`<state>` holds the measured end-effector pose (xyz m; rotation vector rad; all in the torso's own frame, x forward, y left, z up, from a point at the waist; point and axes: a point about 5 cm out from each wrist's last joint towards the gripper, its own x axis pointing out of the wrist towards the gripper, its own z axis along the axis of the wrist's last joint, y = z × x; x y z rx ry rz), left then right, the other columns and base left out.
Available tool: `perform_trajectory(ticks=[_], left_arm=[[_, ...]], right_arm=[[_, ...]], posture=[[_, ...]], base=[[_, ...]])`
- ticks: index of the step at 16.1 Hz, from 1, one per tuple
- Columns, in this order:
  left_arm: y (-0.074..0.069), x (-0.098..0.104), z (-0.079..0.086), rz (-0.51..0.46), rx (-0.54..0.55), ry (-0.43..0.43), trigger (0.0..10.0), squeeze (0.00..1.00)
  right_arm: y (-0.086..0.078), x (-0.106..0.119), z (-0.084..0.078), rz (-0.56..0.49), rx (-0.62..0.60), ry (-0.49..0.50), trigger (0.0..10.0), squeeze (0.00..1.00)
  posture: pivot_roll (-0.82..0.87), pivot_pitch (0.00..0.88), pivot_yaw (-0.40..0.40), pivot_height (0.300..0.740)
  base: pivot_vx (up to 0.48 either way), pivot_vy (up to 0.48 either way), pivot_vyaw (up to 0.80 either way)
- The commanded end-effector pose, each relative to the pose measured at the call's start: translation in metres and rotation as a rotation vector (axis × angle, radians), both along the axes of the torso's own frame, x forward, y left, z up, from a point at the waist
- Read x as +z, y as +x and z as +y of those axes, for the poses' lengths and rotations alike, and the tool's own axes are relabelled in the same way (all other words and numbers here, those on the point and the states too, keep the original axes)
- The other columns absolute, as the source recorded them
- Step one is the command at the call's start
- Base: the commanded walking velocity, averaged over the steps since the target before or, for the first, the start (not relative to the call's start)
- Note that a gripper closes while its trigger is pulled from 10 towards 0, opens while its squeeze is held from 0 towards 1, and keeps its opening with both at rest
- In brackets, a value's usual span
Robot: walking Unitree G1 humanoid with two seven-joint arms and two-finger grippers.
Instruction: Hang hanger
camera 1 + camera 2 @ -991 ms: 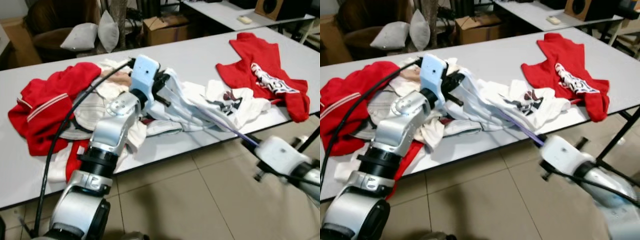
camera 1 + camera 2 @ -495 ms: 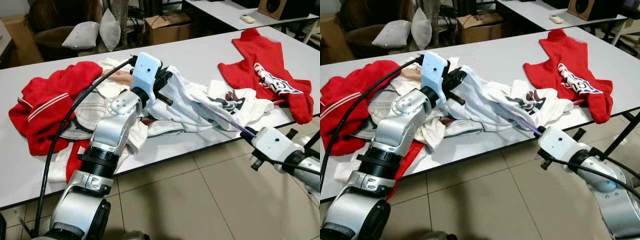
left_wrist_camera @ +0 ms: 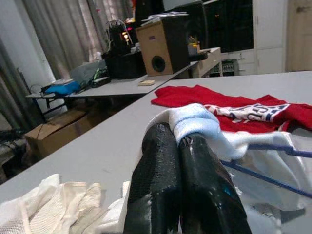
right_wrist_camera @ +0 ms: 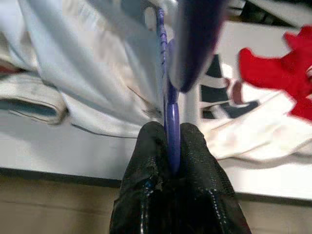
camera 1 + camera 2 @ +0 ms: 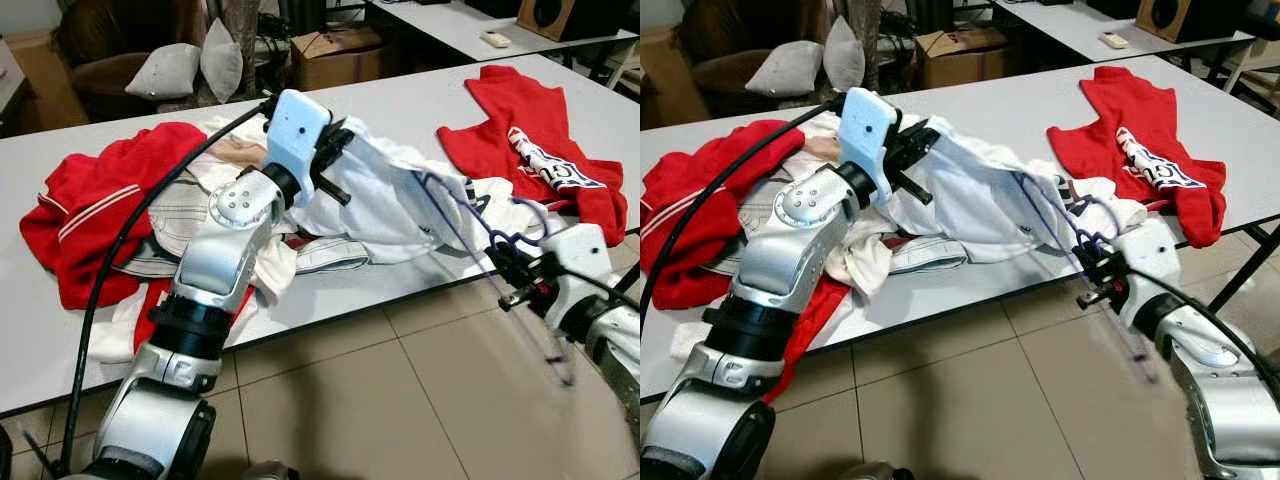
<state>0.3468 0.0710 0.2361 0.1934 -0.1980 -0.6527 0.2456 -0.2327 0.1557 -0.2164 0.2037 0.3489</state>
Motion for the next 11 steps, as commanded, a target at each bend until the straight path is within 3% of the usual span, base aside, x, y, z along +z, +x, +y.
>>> perform_trajectory(ticks=[1, 3, 4, 7, 9, 11], left_arm=[[-0.004, -0.001, 0.0, -0.005, -0.012, 0.033, 0.0, 0.0], [-0.008, -0.008, -0.003, -0.005, -0.031, 0.077, 0.0, 0.0], [-0.01, -0.008, -0.004, -0.009, -0.039, 0.082, 0.0, 0.0], [-0.02, -0.012, -0.013, -0.048, -0.136, 0.165, 0.0, 0.0], [-0.024, -0.011, -0.015, -0.064, -0.158, 0.148, 0.0, 0.0], [-0.024, -0.005, -0.018, -0.099, -0.159, 0.116, 0.0, 0.0]], right_arm=[[0.001, 0.007, 0.002, -0.01, -0.017, 0.11, 10.0, 0.0], [-0.003, 0.004, 0.01, 0.056, -0.009, 0.312, 10.0, 0.0], [-0.003, 0.002, 0.01, 0.071, -0.012, 0.331, 10.0, 0.0], [0.0, -0.002, 0.005, 0.115, -0.1, 0.597, 10.0, 0.0], [-0.001, -0.009, 0.011, 0.186, -0.088, 0.669, 10.0, 0.0], [-0.004, -0.014, 0.022, 0.245, -0.037, 0.674, 10.0, 0.0]], posture=[[0.03, 0.0, 0.054, 0.74], [0.03, 0.0, 0.055, 0.74], [0.03, 0.0, 0.056, 0.74], [0.03, 0.0, 0.057, 0.74], [0.03, 0.0, 0.057, 0.74], [0.03, 0.0, 0.053, 0.74]], base=[[0.0, 0.0, 0.0], [0.0, 0.0, 0.0], [0.0, 0.0, 0.0], [0.0, 0.0, 0.0], [0.0, 0.0, 0.0], [0.0, 0.0, 0.0]])
